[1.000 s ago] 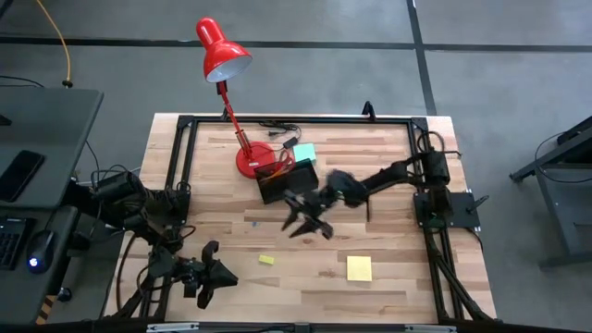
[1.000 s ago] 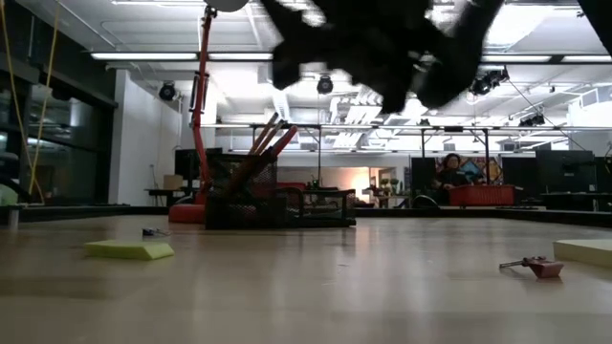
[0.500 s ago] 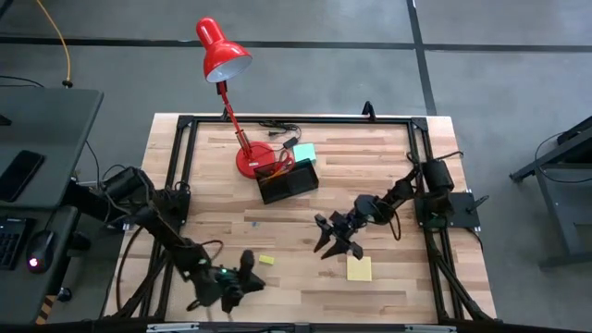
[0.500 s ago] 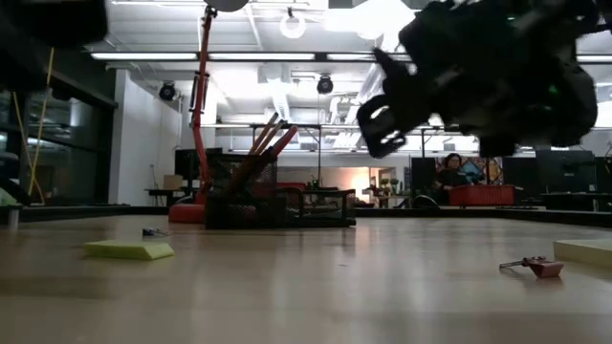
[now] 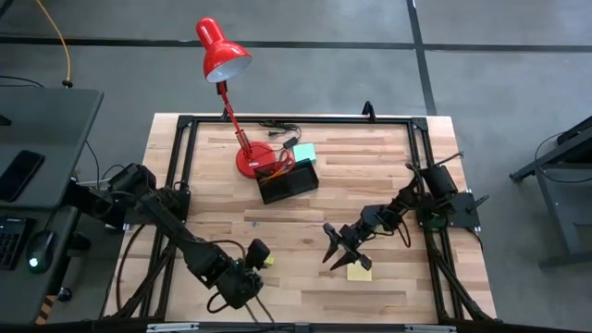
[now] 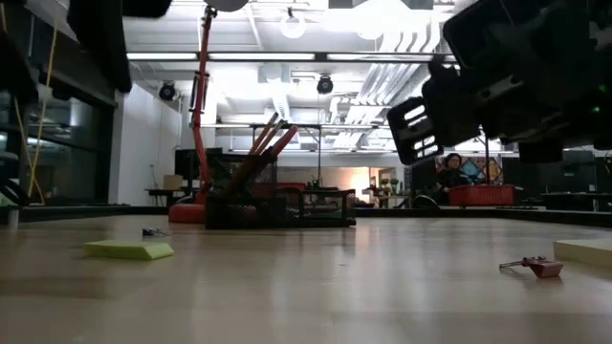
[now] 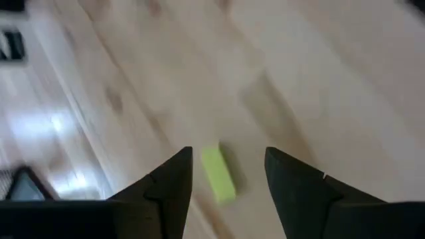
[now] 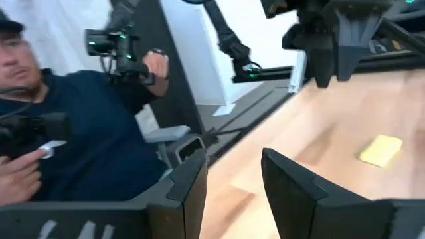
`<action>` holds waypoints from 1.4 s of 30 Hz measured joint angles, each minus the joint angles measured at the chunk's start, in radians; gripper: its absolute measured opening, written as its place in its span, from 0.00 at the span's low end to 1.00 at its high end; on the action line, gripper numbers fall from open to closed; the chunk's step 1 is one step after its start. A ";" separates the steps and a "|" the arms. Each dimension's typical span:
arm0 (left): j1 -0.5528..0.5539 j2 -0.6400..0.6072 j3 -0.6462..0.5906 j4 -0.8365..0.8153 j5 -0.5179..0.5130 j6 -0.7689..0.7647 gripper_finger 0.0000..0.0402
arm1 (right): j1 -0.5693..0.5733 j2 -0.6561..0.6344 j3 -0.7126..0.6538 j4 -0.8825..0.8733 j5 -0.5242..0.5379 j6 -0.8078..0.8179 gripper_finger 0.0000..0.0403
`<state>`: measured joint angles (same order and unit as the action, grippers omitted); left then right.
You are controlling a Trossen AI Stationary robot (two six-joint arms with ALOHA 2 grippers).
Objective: Pick and place office supplies into organizer
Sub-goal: Put the yellow eraser into the desk organizer
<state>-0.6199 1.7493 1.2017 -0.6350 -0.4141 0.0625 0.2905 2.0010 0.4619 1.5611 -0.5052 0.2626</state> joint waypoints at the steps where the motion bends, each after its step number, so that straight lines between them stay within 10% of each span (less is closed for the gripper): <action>1: 0.012 0.000 0.003 -0.032 0.006 -0.010 0.44 | 0.000 0.000 -0.006 -0.002 0.010 -0.002 0.33; 15: 0.211 0.012 -0.008 -0.085 0.372 -0.126 0.40 | 0.029 0.000 -0.026 -0.013 0.089 -0.008 0.33; 42: 0.253 0.167 -0.018 -0.030 0.349 -0.165 0.40 | 0.072 0.000 -0.026 -0.045 0.183 -0.035 0.33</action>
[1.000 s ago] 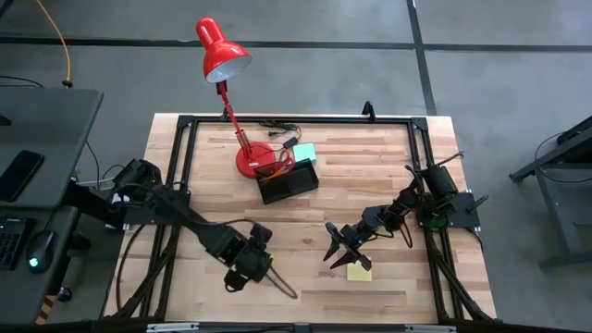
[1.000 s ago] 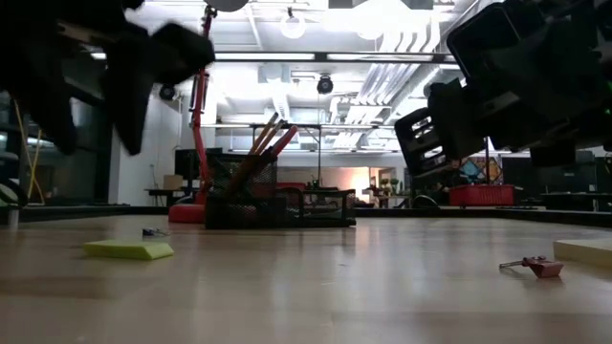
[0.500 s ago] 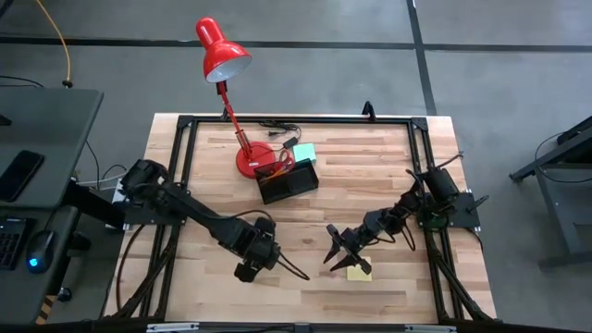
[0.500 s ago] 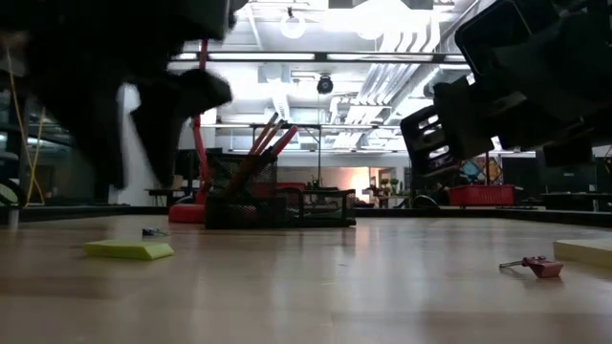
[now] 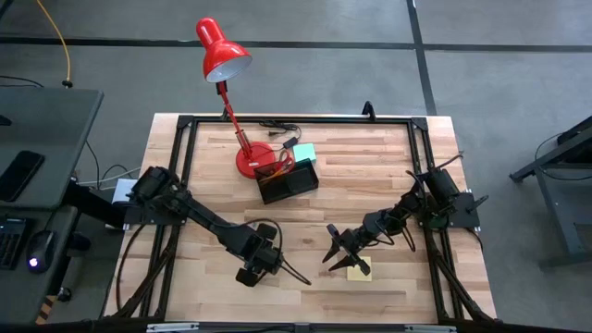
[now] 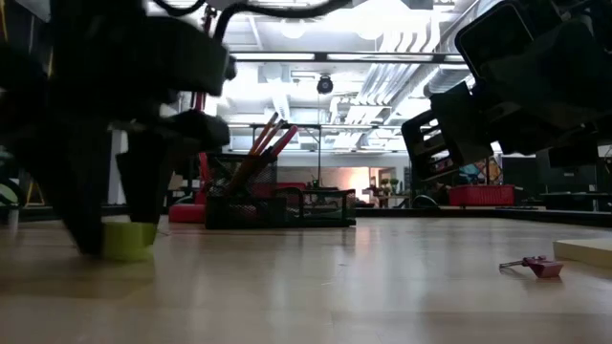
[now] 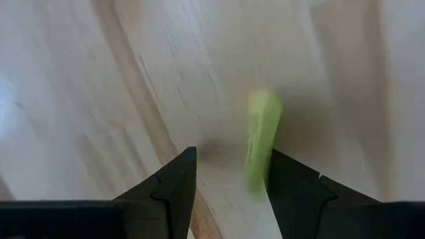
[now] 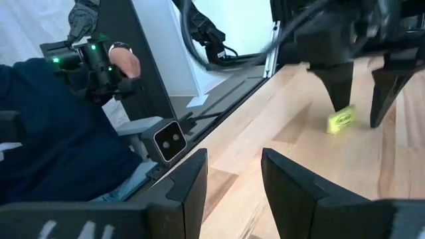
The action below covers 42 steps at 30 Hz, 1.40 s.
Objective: Pick and place office supplies into organizer
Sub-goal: Put the yellow eraser into the desk organizer
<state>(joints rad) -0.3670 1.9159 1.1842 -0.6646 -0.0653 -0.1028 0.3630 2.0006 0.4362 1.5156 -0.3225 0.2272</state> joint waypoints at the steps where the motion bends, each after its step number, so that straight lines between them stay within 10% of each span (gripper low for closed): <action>1: -0.001 0.003 0.000 0.001 0.001 -0.001 0.40 | 0.000 0.000 0.000 0.000 0.000 0.000 0.33; 12: 0.000 0.013 0.001 0.009 0.020 -0.009 0.38 | 0.000 0.000 0.000 -0.014 0.030 0.000 0.33; 19: 0.001 0.015 0.000 0.032 0.054 -0.018 0.06 | 0.000 0.000 0.000 -0.015 0.031 0.000 0.33; 25: -0.001 0.009 0.000 0.021 0.008 -0.019 0.03 | 0.000 0.000 0.000 -0.015 0.032 0.000 0.33; 42: 0.033 -0.010 0.258 -0.459 -0.615 -0.068 0.01 | 0.000 0.000 0.000 -0.015 0.039 0.000 0.33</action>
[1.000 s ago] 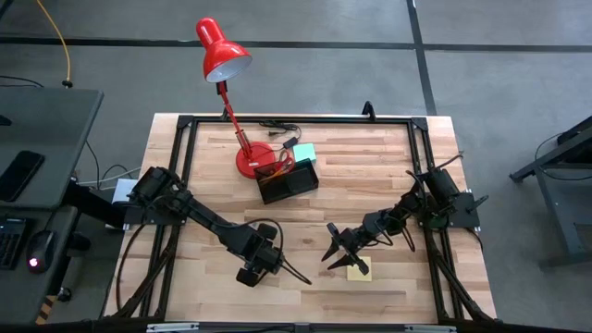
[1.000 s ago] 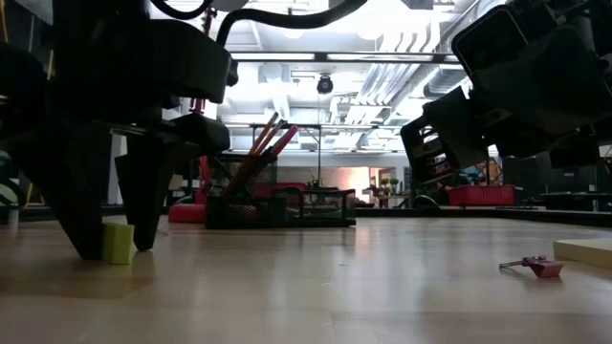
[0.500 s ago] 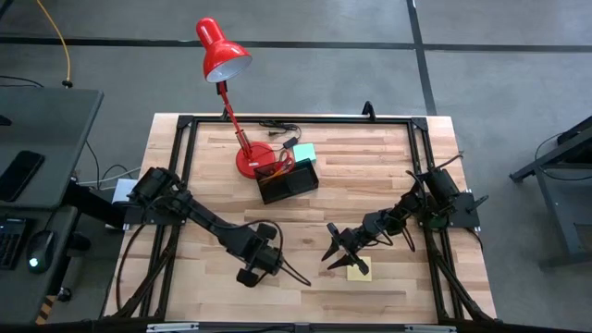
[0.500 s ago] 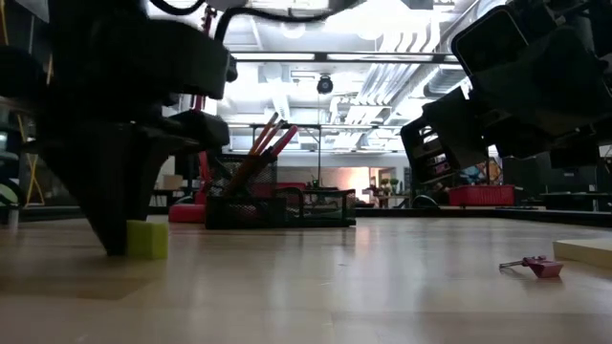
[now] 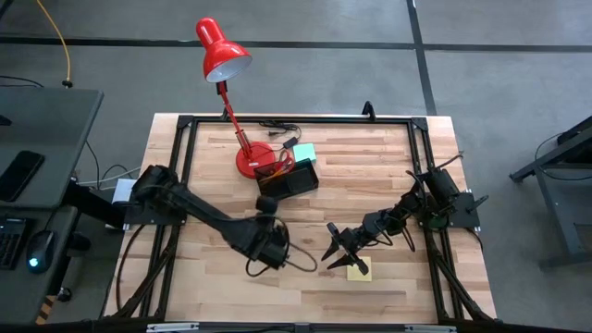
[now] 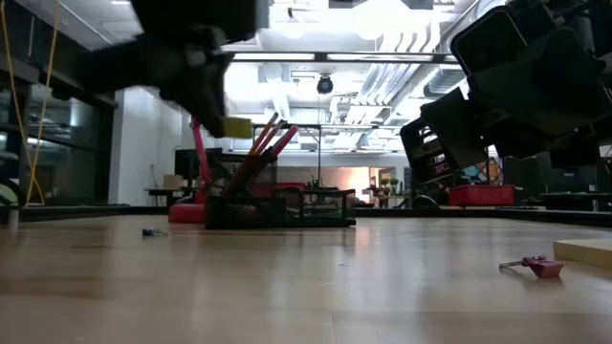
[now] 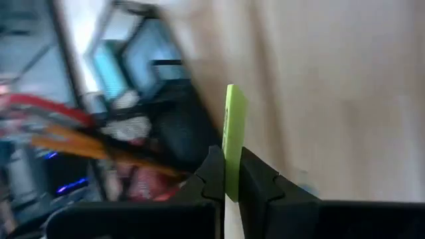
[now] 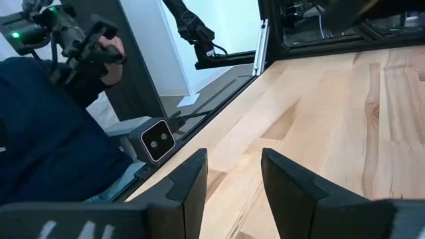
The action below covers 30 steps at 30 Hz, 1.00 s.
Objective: Pick and place office supplies into organizer
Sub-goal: Put the yellow eraser into the desk organizer
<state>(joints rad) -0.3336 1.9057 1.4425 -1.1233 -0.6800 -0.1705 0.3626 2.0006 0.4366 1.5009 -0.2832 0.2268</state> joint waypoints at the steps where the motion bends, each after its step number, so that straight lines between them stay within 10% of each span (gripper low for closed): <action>1: 0.013 0.000 0.001 0.000 -0.021 -0.002 0.02 | 0.000 0.000 0.000 0.000 0.001 0.000 0.33; 30: 0.301 0.006 -0.113 0.215 0.062 0.057 0.03 | 0.020 0.000 0.000 -0.040 0.051 0.000 0.33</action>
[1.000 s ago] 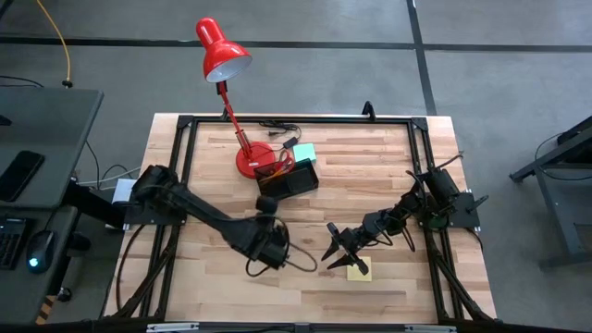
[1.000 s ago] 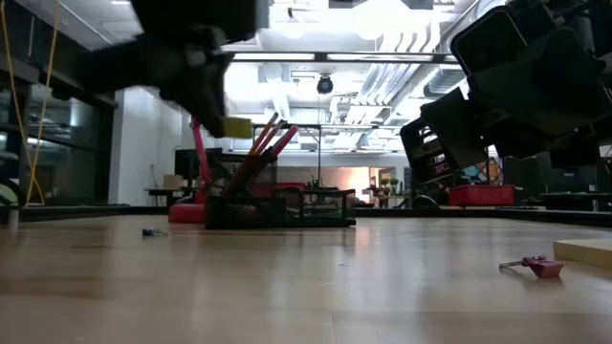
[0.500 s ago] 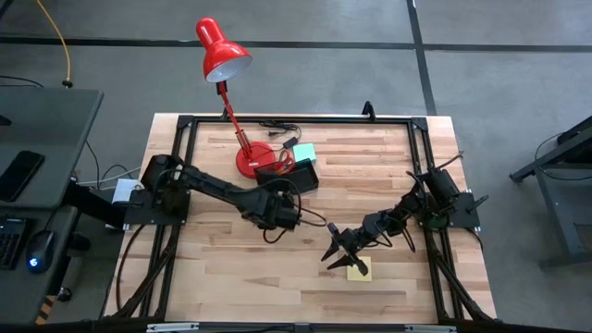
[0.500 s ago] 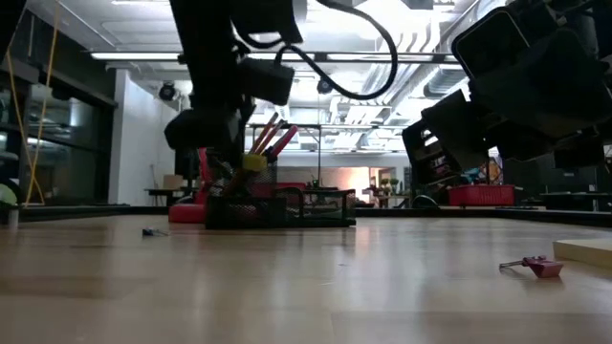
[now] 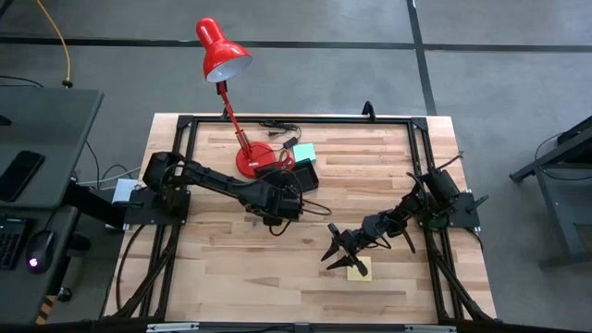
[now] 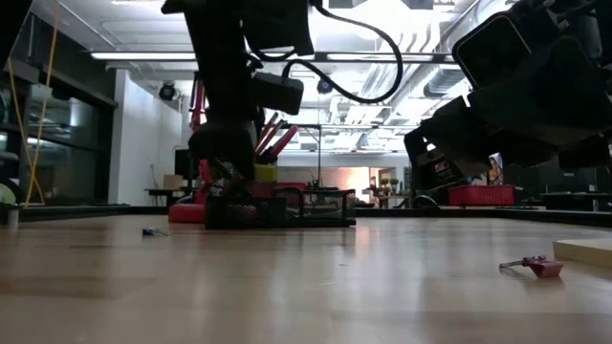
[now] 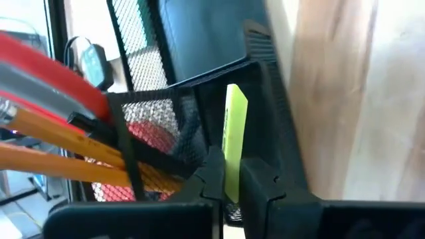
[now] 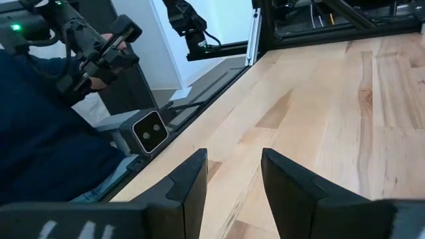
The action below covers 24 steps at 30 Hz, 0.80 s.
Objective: Pick and place office supplies into organizer
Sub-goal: Put the yellow eraser into the desk organizer
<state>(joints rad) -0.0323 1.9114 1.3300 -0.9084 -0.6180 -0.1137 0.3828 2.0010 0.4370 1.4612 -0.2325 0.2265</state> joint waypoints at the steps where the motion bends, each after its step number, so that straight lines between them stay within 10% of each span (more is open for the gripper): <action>1: 0.004 0.000 0.000 -0.001 0.001 -0.007 0.04 | 0.000 0.000 0.000 0.000 0.000 0.000 0.33; 24: 0.075 0.000 0.000 -0.009 0.175 -0.048 0.16 | 0.019 0.000 0.000 -0.006 0.021 -0.003 0.33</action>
<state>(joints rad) 0.0427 1.9114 1.3300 -0.9179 -0.4429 -0.1617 0.4014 2.0006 0.4370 1.4555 -0.2113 0.2240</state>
